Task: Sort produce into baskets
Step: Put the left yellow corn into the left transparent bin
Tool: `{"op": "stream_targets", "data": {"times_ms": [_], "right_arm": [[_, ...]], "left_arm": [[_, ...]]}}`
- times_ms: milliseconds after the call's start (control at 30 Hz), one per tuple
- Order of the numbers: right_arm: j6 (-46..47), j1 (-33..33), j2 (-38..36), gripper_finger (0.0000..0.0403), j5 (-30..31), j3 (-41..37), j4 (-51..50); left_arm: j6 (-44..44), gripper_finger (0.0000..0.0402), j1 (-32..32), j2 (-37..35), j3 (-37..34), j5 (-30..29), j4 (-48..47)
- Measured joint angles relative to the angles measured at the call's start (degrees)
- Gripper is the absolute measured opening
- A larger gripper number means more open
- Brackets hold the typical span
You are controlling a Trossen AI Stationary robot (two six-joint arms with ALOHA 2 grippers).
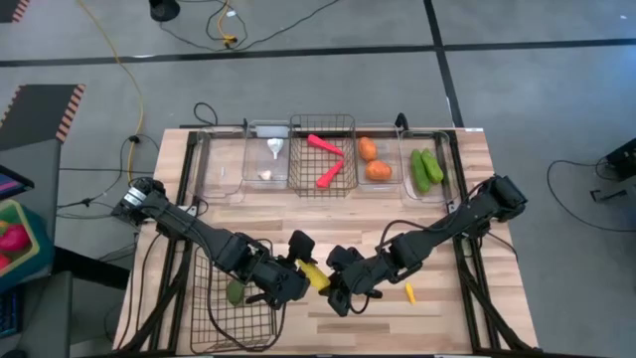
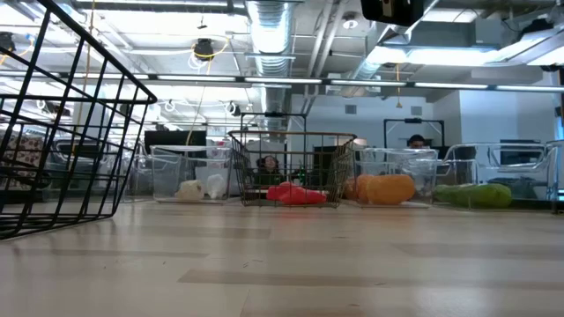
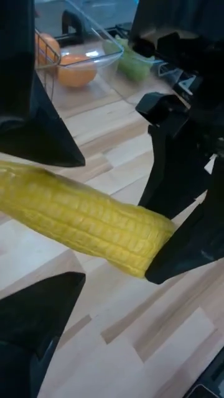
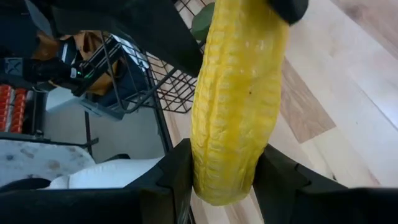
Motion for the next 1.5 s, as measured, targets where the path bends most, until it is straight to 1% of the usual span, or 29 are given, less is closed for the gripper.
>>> {"op": "stream_targets", "data": {"times_ms": [367, 500, 667, 967, 1267, 1400, 1500], "right_arm": [[0.2, 0.0, 0.1, 0.0164, -0.6, 0.0, 1.8], [0.2, 0.0, 0.1, 0.0164, -0.6, 0.0, 1.8], [0.3, 0.0, 0.1, 0.0168, -0.5, 0.0, 2.0], [0.7, 0.0, 0.1, 0.0201, -0.1, 0.0, 2.0], [0.8, -0.7, 0.1, 0.0217, -0.1, 0.0, 1.9], [0.8, -1.9, 0.1, 0.0229, -3.5, 0.0, 2.0], [0.8, -2.7, 0.1, 0.0235, -4.8, 0.0, 2.0]], "left_arm": [[1.0, 0.0141, -0.1, 0.0, 0.0, -0.7, -0.2], [1.0, 0.0110, -0.1, 0.0, 0.0, -0.7, -0.4], [1.2, 0.0106, -0.1, 0.0, 0.0, -0.7, -0.3], [1.2, 0.0109, 0.0, 0.0, 0.0, -0.7, -0.2], [1.1, 0.0109, 0.1, 0.0, 0.0, -0.9, -0.1], [1.1, 0.0109, 0.1, 0.0, 0.0, -1.1, -0.1], [1.1, 0.0109, 0.1, 0.0, 0.0, -1.2, -0.1]]}}
